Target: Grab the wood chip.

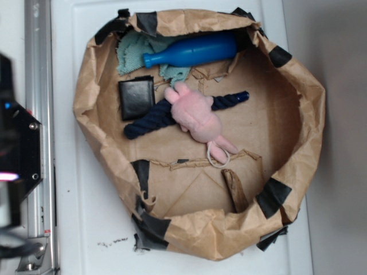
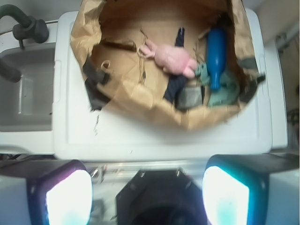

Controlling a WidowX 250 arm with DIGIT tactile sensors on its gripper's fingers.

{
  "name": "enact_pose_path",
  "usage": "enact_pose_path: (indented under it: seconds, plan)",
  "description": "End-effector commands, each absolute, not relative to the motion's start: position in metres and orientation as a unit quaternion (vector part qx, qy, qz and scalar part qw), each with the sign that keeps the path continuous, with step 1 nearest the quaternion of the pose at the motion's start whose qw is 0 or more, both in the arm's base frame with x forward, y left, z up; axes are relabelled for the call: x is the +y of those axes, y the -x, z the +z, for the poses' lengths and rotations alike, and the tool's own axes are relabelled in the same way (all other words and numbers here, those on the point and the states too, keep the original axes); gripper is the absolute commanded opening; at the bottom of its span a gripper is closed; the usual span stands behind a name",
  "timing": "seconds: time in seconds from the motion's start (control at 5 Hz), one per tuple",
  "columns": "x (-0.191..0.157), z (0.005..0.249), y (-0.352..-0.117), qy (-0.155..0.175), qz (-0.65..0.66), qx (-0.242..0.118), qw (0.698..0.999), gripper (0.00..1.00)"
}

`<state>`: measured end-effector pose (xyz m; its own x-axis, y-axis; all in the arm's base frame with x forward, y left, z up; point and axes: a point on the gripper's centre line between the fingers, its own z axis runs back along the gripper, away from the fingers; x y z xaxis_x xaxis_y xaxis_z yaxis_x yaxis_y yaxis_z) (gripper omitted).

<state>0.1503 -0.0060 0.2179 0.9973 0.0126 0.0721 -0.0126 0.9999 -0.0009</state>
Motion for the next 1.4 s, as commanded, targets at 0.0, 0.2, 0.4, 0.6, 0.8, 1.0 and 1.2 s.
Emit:
enact_pose_path:
  seconds: [0.0, 0.2, 0.4, 0.6, 0.8, 1.0, 1.2]
  plan:
    - [0.01, 0.194, -0.219, -0.04, -0.047, -0.068, 0.996, 1.0]
    - [0.012, 0.182, -0.249, -0.047, -0.074, -0.078, 0.993, 1.0]
    - [-0.002, 0.163, -0.274, -0.064, -0.18, -0.106, 0.976, 1.0]
    - [-0.023, 0.129, -0.287, -0.108, -0.272, -0.115, 0.949, 1.0]
    - [-0.034, 0.099, -0.29, -0.082, -0.35, -0.122, 0.925, 1.0]
    - [-0.038, 0.085, -0.287, -0.026, -0.406, -0.161, 0.899, 1.0]
    - [-0.041, 0.079, -0.289, 0.012, -0.435, -0.176, 0.883, 1.0]
